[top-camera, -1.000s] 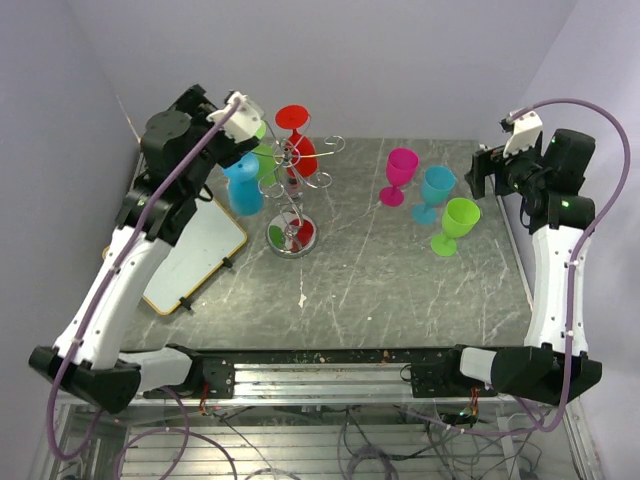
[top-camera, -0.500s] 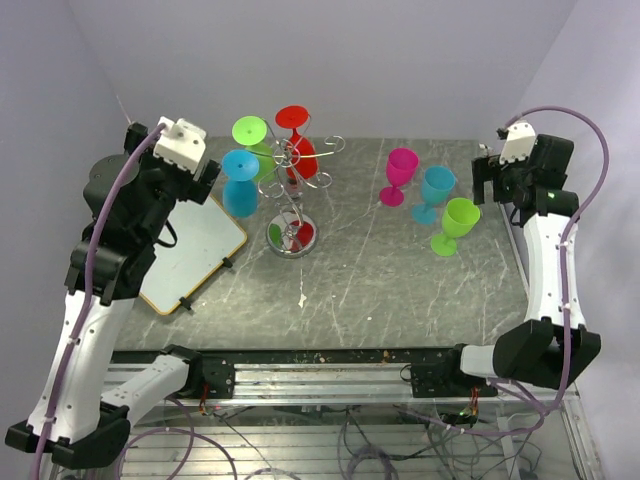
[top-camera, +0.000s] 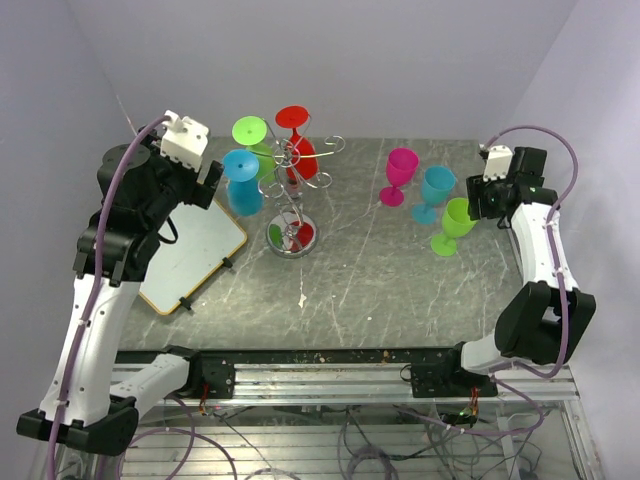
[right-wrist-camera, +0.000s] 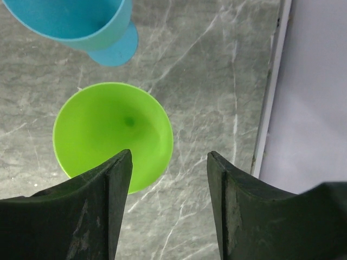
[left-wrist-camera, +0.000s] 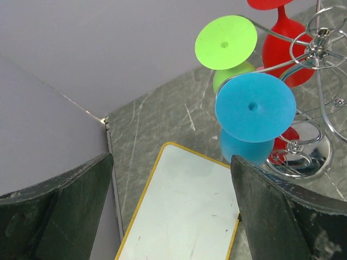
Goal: Place the wine glass upside down on the wine glass rack
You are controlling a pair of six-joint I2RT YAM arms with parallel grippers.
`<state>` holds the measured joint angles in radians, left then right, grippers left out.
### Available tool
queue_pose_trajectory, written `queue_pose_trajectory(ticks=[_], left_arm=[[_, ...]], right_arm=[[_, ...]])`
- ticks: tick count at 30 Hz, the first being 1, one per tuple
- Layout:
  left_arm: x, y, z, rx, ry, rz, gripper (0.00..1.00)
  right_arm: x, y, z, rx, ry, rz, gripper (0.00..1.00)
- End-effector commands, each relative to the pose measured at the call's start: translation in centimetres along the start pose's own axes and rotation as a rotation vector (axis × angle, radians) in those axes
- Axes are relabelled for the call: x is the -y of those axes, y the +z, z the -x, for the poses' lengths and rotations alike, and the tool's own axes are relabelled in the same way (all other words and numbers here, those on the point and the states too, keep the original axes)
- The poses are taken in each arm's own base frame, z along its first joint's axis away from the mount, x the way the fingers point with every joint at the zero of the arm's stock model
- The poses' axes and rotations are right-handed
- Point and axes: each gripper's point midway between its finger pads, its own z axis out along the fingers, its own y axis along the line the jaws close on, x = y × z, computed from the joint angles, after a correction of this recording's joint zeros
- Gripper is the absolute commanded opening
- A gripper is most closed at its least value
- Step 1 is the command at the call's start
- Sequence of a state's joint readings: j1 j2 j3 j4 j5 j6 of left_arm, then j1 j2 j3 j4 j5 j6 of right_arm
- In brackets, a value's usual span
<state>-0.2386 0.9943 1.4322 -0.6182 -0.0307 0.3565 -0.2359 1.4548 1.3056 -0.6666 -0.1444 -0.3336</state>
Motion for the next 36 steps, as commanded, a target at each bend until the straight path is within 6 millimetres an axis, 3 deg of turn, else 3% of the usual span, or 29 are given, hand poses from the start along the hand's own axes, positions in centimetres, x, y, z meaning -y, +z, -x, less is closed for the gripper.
queue_pose_trajectory(ticks=[1, 4, 11, 17, 23, 28, 33, 36], left_arm=[[-0.5, -0.2, 0.6, -0.002, -0.018, 0.003, 1.0], [-0.6, 0.4, 0.1, -0.018, -0.019, 0.002, 1.0], [-0.7, 1.0, -0.3, -0.04, -0.029, -0.005, 0.99], [-0.7, 1.1, -0.5, -0.048, -0.036, -0.008, 0.99], [-1.2, 0.7, -0.8, -0.056, -0.029, 0.017, 0.99], [-1.2, -0.4, 0.3, -0.028, -0.039, 0.007, 0.99], [-1.1, -1.9, 2.4, 0.042, -0.051, -0.017, 0.99], [-0.6, -2.0, 2.8, 0.058, -0.061, -0.046, 0.99]], right_arm=[[-0.2, 0.8, -1.1, -0.039, -0.004, 0.005, 0.51], [-0.7, 1.6, -1.6, -0.065, -0.002, 0.038, 0.41], [-0.9, 2.6, -2.1, -0.091, -0.001, 0.054, 0.33], [-0.6, 2.1, -1.7, -0.075, -0.005, 0.043, 0.24], [-0.5, 0.5, -0.8, -0.029, -0.013, 0.022, 0.01], [-2.7, -3.0, 1.1, 0.073, -0.083, 0.125, 0.0], [-5.4, -8.0, 2.6, 0.173, -0.237, 0.257, 0.0], [-8.1, -11.4, 4.2, 0.281, -0.299, 0.392, 0.0]])
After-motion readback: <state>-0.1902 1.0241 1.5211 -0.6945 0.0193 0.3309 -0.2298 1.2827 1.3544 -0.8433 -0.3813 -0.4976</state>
